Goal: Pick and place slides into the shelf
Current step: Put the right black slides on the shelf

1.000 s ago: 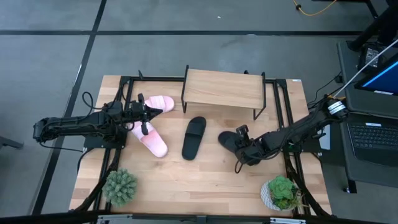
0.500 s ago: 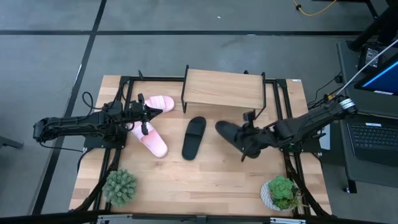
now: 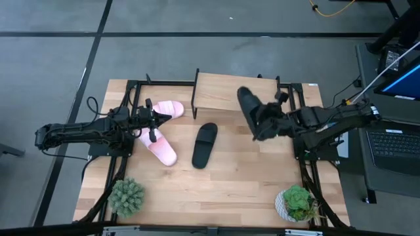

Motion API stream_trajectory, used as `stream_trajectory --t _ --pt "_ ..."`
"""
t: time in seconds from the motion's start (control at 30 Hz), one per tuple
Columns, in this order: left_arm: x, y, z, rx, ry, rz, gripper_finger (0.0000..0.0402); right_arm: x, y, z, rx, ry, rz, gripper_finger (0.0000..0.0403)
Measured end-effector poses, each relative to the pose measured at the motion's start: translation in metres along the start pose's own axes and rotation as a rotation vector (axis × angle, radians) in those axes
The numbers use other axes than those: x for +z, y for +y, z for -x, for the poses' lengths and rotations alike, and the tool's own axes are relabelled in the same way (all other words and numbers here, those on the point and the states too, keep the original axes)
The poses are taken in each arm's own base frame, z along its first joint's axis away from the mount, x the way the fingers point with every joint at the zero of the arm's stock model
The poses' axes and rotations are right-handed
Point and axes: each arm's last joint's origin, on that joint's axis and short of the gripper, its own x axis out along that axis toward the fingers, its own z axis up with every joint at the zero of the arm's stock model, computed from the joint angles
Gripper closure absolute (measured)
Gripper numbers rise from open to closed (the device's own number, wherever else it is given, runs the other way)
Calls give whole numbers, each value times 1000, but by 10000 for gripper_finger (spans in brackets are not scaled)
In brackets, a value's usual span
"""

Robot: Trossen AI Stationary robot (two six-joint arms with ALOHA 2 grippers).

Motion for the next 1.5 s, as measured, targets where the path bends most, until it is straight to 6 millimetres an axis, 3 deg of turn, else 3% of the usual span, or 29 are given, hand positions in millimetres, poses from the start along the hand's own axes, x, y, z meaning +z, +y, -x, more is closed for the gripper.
stream_trajectory --t 0.4,0.93,1.5 --pt "-1 0 0 0 9 -1 401 -8 -26 -40 -170 189 -31 391" --pt "-1 0 0 1 8 -2 401 -17 -41 -86 -240 404 127 391" --pt "-1 0 0 1 8 -1 401 -18 -47 -115 -227 477 193 392"
